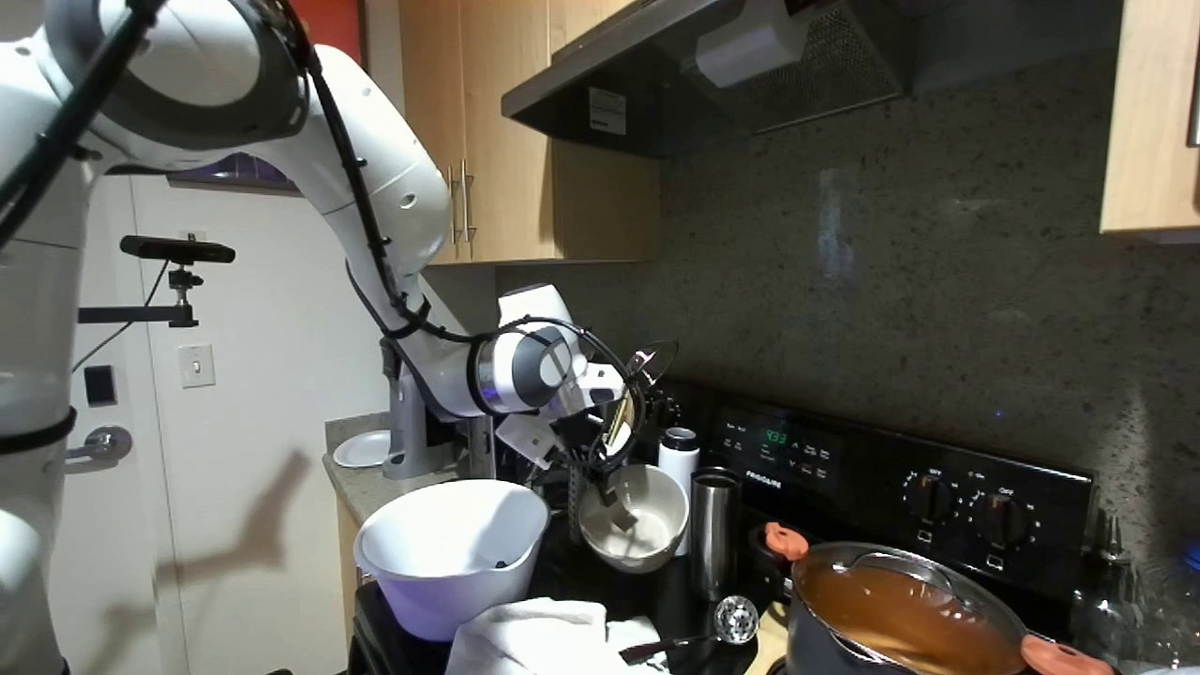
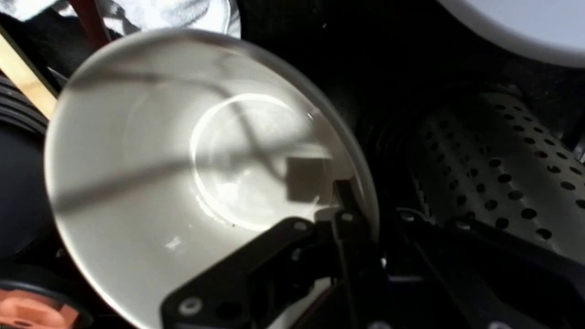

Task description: Move the grey bowl on the stove backwards

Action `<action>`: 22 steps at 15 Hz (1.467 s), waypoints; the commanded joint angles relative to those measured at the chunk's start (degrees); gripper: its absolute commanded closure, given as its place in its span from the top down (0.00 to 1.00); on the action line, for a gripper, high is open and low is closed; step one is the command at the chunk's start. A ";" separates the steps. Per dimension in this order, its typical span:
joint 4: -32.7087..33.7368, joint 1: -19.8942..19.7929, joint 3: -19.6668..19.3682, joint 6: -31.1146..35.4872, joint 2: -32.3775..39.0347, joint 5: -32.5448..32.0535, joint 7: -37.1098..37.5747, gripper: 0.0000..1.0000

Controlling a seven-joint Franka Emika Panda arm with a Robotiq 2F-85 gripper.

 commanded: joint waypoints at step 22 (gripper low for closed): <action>9.01 9.38 -10.09 -2.83 10.82 4.22 1.39 0.03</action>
